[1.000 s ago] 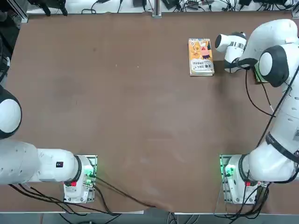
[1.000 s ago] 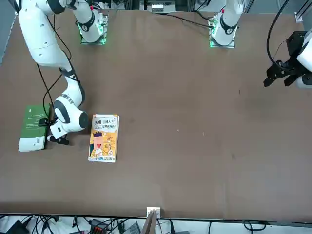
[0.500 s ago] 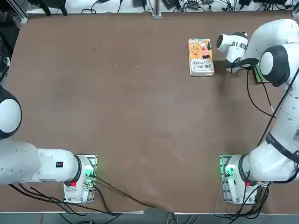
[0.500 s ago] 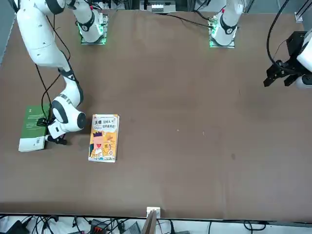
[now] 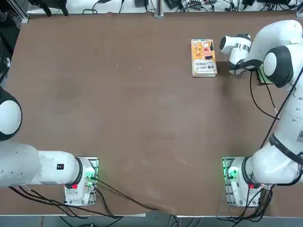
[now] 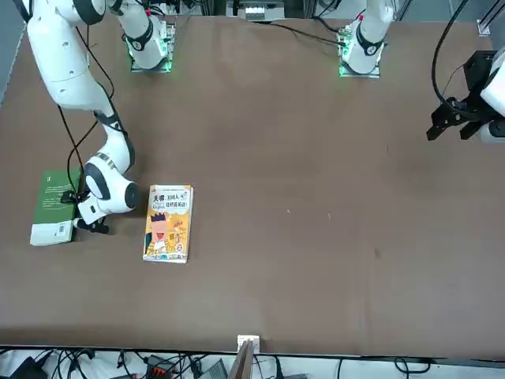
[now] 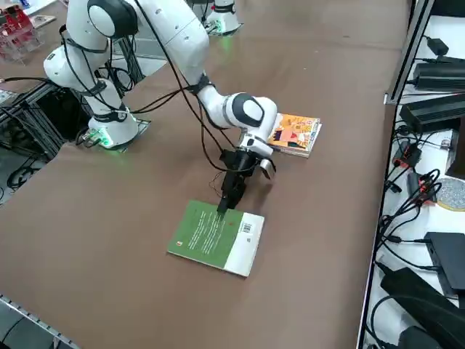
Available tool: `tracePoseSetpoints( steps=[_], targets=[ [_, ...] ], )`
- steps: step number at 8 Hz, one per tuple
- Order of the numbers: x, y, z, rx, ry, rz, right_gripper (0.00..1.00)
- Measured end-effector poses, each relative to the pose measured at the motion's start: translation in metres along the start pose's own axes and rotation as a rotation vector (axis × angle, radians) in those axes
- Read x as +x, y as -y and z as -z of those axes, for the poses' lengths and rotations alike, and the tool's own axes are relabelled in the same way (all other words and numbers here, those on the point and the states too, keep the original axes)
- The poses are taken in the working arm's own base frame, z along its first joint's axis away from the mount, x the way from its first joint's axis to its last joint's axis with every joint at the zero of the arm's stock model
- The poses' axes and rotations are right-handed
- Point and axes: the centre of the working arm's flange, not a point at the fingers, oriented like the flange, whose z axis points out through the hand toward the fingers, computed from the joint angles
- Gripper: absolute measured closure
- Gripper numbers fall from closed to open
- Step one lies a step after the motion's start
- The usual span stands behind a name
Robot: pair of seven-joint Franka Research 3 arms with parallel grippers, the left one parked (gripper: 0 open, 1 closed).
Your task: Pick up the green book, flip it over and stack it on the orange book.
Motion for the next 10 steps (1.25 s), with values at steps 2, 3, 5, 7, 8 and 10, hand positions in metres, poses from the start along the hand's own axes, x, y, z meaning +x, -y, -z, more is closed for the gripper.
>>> tracePoseSetpoints(
  steps=[2,3,5,7,8,10],
  targets=[
    [0.000,0.000,-0.006,-0.008,0.000,0.002,0.42],
    [-0.001,0.000,-0.008,-0.009,0.001,0.002,0.43],
    [-0.001,0.000,-0.008,-0.009,0.002,0.003,0.59],
    [-0.001,0.000,-0.008,-0.010,0.002,0.003,0.88],
    [0.000,-0.001,-0.008,-0.013,0.003,0.000,0.88],
    [0.006,-0.020,-0.003,-0.040,0.007,-0.019,0.88]
  ],
)
